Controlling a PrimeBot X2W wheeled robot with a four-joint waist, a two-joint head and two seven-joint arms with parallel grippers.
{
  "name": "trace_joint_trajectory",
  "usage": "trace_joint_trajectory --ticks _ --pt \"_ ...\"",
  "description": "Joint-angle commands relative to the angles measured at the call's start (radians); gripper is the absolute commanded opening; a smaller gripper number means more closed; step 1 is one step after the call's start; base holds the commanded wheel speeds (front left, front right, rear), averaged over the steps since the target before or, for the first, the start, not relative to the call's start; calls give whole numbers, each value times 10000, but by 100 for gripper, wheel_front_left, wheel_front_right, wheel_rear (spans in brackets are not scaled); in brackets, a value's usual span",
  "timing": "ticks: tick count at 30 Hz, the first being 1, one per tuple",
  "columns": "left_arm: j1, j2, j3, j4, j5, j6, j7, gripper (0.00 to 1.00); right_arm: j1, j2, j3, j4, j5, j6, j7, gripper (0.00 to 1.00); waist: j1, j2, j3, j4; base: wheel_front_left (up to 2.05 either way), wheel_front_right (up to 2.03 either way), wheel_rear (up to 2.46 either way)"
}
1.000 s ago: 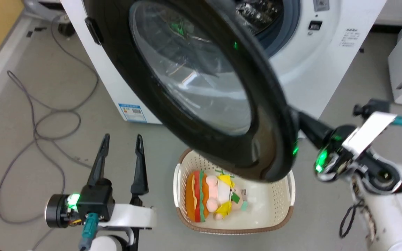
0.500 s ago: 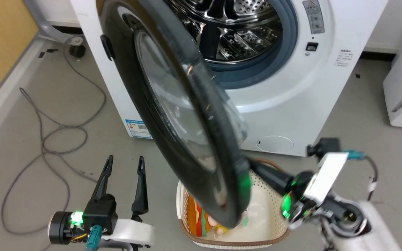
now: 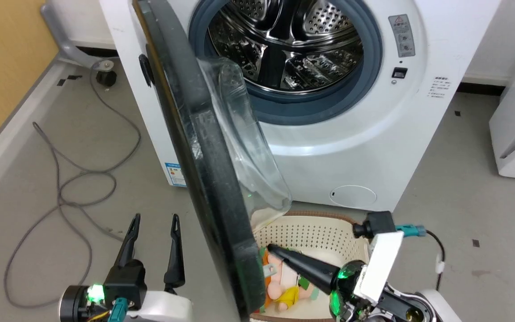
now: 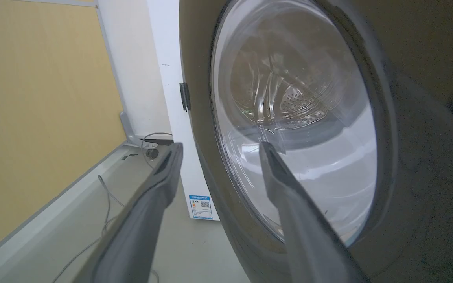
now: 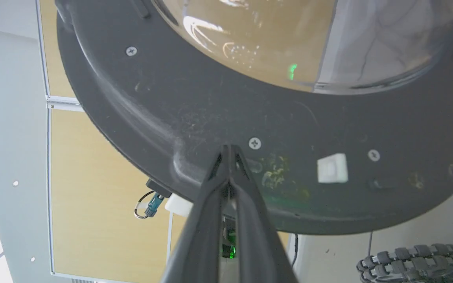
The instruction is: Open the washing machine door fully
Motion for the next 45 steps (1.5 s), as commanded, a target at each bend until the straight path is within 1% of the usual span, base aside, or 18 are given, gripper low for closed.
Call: trace_joint_trajectory --ticks 1,5,11,13,14,15,20,21,22,23,24,26,29,31,34,36,40,45 --pt "217 56 66 58 38 41 -44 100 211 38 -76 -175 -103 10 -312 0 1 0 -92 -40 0 0 0" --pt "313 95 152 92 33 15 -44 100 301 28 -547 -689 -530 10 -1285 0 1 0 -231 -104 0 0 0" --pt "378 102 235 70 37 -1 -44 100 533 -188 -1437 -1666 -1491 10 -3402 0 1 0 -357 -183 0 0 0" --pt "394 100 261 46 34 3 -44 100 626 -431 -1590 -2014 -2064 10 -4248 0 1 0 -384 -213 0 0 0" --pt "394 100 261 46 34 3 -44 100 626 -431 -1590 -2014 -2064 10 -4248 0 1 0 -384 -213 0 0 0" --pt "421 96 285 15 34 17 -44 100 753 -706 -1609 -2292 -2667 10 -5146 0 1 0 -408 -255 0 0 0" --pt "493 89 333 -37 28 37 -44 100 952 -1652 -1333 -2247 -4981 10 -7997 0 1 0 -455 -368 0 0 0" --pt "493 89 333 -37 28 37 -44 100 952 -1652 -1333 -2247 -4981 10 -7997 0 1 0 -455 -368 0 0 0" --pt "507 88 347 -41 25 39 -44 100 987 -1792 -1278 -2130 -5401 10 -8546 0 1 0 -469 -393 0 0 0" --pt "539 85 371 -49 20 40 -44 100 1010 -2121 -1249 -1837 -6622 10 -9093 0 1 0 -492 -444 0 0 0" --pt "539 85 371 -49 20 40 -44 100 1010 -2121 -1249 -1837 -6622 10 -9093 0 1 0 -492 -444 0 0 0" --pt "573 82 399 -62 20 49 -44 100 1063 -2119 -1583 -1557 -7873 10 -9249 0 1 0 -515 -505 0 0 0" --pt "606 77 418 -84 23 59 -44 100 1211 -1559 -2757 -1688 -10067 10 -9269 0 1 0 -524 -568 0 0 0" --pt "609 73 419 -88 24 64 -44 100 1429 -1262 -3189 -1847 -11622 10 -9271 0 1 0 -527 -585 0 0 0" --pt "604 66 419 -74 17 64 -44 100 1764 -823 -3713 -1974 -13318 10 -9273 0 1 0 -537 -600 0 0 0" --pt "603 62 408 -61 13 57 -44 100 1968 -565 -3953 -2011 -13946 10 -9274 0 1 0 -552 -596 0 0 0" --pt "607 53 394 -43 10 52 -44 100 2461 -360 -3926 -1696 -14878 10 -9274 0 1 0 -592 -578 0 0 0" --pt "608 44 387 -44 7 53 -44 100 2907 -152 -3915 -1013 -15297 10 -9275 0 1 0 -615 -561 0 0 0"
